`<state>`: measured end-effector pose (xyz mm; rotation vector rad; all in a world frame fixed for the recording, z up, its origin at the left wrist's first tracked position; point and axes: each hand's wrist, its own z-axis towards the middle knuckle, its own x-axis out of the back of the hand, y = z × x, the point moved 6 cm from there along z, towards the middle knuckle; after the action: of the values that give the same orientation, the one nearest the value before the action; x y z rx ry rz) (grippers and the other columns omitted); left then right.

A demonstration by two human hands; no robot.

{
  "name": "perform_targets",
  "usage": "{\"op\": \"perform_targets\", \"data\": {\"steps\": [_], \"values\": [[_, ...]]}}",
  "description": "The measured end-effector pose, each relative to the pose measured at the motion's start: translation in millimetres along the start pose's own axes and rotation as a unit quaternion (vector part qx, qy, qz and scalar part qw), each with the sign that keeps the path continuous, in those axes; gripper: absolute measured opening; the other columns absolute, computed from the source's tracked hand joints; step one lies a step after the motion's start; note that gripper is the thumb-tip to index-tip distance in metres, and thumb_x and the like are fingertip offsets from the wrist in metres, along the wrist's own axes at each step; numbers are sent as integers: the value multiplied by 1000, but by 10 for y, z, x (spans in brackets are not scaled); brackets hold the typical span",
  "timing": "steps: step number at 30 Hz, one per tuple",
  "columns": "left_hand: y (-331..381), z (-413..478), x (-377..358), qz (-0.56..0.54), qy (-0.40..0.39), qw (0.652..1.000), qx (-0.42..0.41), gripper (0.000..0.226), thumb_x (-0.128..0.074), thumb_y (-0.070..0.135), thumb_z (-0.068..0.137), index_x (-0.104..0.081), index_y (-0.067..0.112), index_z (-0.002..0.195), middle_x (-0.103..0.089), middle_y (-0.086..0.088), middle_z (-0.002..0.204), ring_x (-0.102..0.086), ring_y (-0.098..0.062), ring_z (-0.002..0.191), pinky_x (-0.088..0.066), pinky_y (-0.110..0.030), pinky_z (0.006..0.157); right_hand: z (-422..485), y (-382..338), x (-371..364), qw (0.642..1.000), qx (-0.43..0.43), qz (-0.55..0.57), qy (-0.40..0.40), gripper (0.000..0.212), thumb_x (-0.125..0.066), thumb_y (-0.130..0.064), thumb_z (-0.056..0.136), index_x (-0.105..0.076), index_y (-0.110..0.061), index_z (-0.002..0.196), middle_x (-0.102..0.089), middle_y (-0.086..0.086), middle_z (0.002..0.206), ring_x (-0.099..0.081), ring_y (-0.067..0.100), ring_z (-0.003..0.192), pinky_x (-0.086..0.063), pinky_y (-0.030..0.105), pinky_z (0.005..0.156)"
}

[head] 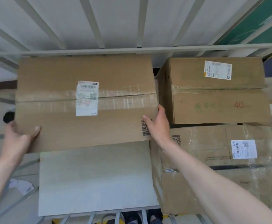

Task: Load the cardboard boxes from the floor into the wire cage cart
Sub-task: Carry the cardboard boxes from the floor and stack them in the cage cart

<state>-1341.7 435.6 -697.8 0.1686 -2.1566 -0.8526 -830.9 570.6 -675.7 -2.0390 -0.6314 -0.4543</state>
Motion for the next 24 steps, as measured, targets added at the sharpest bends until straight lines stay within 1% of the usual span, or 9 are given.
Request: {"op": "perform_targets", "data": {"steps": [2,4,7,9,12,15,19,21,24], "values": [[189,-9,-253,32,-9,999,-22,73,-79,27,80,-38,17,139,-56,-7,136,-57,-23,118,-42,-42,106,111,189,26,998,12,-67,0,84,-66,-50,88,-24,-17,152,-46,6,149,-45,23,136,-41,43,110],[182,43,-427,82,-24,996,-10,70,-77,30,82,-37,15,138,-53,-16,138,-55,-32,121,-42,-49,105,202,270,-13,993,45,-109,-1,76,-65,-43,91,-27,-15,151,-50,7,144,-47,24,133,-43,42,108],[34,-55,-686,287,-86,954,22,92,-74,43,81,-21,15,151,-31,-26,151,-34,-42,136,-30,-53,112,298,292,-207,973,74,-212,-52,71,-57,-37,97,-22,-13,155,-42,11,152,-37,28,141,-35,45,114],[68,-330,-975,398,-122,908,-41,104,-72,52,80,-7,21,156,-3,-23,161,-5,-38,148,-10,-58,115,258,322,-295,945,79,-309,-77,74,-49,-45,99,-15,-12,156,-34,12,157,-31,31,144,-28,47,117],[189,-942,-1562,366,-193,894,-171,108,-71,58,77,-4,29,157,11,-20,162,13,-34,149,1,-61,114,59,325,-298,914,111,-384,-63,69,-38,-45,102,-15,-8,156,-39,14,153,-45,33,134,-32,46,113],[100,-1399,-2016,420,-256,844,-217,113,-70,64,74,5,37,155,21,-16,160,22,-30,147,-1,-68,111,-159,405,-338,904,121,-400,-90,65,-41,-35,100,-18,-8,155,-42,14,150,-54,32,122,-43,40,102],[-23,-1492,-2165,481,-240,814,-220,106,-66,56,82,11,37,153,30,-17,157,23,-38,145,-12,-72,108,-436,552,-519,899,121,-401,-129,70,-48,-29,94,-17,-12,154,-38,13,150,-51,32,123,-42,39,103],[-30,-1448,-2143,486,-227,812,-231,101,-63,52,85,10,38,153,27,-16,158,21,-39,146,-14,-72,108,-501,641,-602,923,62,-351,-144,75,-50,-31,91,-12,-18,155,-33,13,152,-49,33,125,-46,42,98],[-16,-1422,-2096,500,-217,801,-247,98,-63,55,85,6,40,153,21,-16,160,16,-39,147,-19,-69,108,-535,849,-693,945,-49,-270,-176,86,-50,-38,93,8,-31,155,-17,14,159,-56,36,118,-49,39,84]]}}
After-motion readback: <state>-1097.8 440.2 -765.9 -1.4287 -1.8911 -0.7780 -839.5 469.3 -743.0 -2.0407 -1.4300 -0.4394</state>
